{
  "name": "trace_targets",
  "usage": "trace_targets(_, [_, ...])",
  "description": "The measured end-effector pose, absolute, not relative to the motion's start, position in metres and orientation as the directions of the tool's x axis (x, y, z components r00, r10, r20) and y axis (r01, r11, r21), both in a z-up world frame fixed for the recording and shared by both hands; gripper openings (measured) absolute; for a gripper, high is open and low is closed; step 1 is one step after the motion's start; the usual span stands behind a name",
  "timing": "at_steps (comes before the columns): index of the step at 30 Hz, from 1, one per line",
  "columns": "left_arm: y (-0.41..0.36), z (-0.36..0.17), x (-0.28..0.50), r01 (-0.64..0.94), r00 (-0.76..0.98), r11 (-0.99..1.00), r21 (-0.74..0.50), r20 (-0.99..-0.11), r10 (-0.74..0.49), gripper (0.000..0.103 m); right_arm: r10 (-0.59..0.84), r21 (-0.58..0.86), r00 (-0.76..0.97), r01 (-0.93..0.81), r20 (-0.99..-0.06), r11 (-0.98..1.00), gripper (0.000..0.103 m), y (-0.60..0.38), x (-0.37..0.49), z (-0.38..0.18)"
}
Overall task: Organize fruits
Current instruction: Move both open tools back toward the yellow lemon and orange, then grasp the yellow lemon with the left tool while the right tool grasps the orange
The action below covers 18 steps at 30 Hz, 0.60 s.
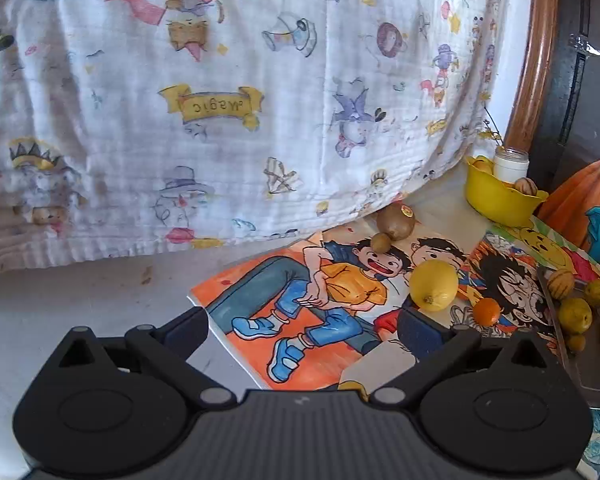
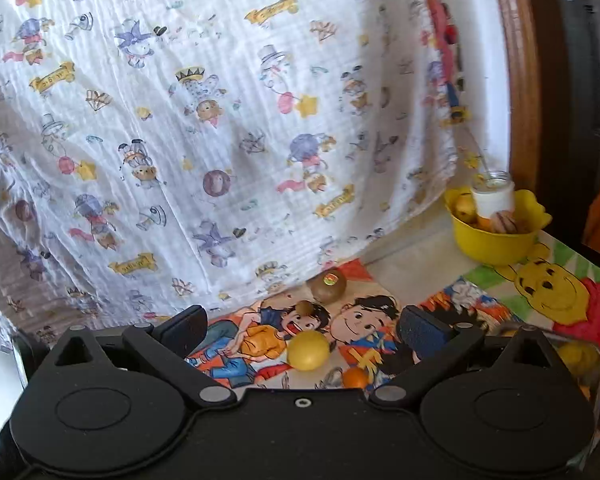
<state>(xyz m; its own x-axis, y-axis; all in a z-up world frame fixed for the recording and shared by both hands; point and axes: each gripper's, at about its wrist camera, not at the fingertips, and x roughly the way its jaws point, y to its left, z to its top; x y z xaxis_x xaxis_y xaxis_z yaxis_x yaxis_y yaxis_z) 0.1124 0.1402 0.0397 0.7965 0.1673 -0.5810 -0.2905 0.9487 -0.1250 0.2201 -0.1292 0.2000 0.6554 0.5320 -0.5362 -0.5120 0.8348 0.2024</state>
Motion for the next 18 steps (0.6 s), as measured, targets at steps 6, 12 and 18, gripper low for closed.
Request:
trace_targets(6, [0.132, 0.045, 0.122, -0.253, 0.805, 0.96, -0.12, -0.576, 0.141, 0.103, 0.561, 0.163, 0.642, -0.571, -0.523, 0.804, 0.102, -0.096, 0.255, 0.236])
trace_targets(12, [0.12, 0.045, 0.135, -0.208, 0.811, 0.969, -0.13, -0.577, 0.097, 0.102, 0.602, 0.115, 0.629, -0.638, -0.493, 0.761, 0.102, -0.086, 0.28, 0.215])
trace_targets(18, [0.11, 0.036, 0.15, -0.163, 0.809, 0.978, -0.134, -0.585, 0.055, 0.103, 0.632, 0.133, 0.572, -0.678, -0.523, 0.723, 0.102, -0.098, 0.306, 0.165])
